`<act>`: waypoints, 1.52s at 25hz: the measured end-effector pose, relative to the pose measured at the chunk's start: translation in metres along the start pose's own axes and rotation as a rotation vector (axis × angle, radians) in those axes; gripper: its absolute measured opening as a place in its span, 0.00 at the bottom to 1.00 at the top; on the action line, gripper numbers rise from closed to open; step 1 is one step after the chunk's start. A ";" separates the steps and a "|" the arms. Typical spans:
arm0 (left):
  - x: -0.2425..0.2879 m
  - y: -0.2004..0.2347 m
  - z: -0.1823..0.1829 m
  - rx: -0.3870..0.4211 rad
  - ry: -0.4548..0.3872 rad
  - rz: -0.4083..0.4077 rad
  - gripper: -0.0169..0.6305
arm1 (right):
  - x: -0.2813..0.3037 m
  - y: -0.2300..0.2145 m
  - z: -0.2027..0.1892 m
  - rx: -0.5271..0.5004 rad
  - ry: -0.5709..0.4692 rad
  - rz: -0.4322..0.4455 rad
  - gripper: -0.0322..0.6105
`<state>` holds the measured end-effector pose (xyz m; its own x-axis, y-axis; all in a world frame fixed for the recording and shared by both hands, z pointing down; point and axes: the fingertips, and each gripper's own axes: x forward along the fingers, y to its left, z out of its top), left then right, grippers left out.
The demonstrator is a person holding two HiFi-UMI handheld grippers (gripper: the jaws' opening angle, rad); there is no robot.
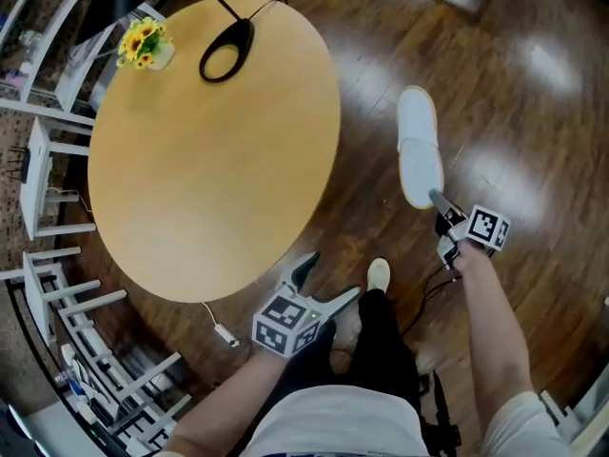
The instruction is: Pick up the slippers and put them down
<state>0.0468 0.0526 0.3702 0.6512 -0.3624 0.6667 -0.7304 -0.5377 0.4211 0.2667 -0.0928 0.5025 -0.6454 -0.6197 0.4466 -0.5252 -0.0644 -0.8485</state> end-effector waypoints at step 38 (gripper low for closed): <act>0.362 0.102 -0.218 -0.053 0.187 -0.023 0.70 | 0.184 -0.567 -0.114 0.141 0.019 -0.438 0.40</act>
<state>0.1629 0.0327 0.7889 0.6222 -0.2002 0.7568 -0.7286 -0.5015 0.4664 0.3827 -0.0816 1.0981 -0.3898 -0.4959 0.7760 -0.6712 -0.4240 -0.6081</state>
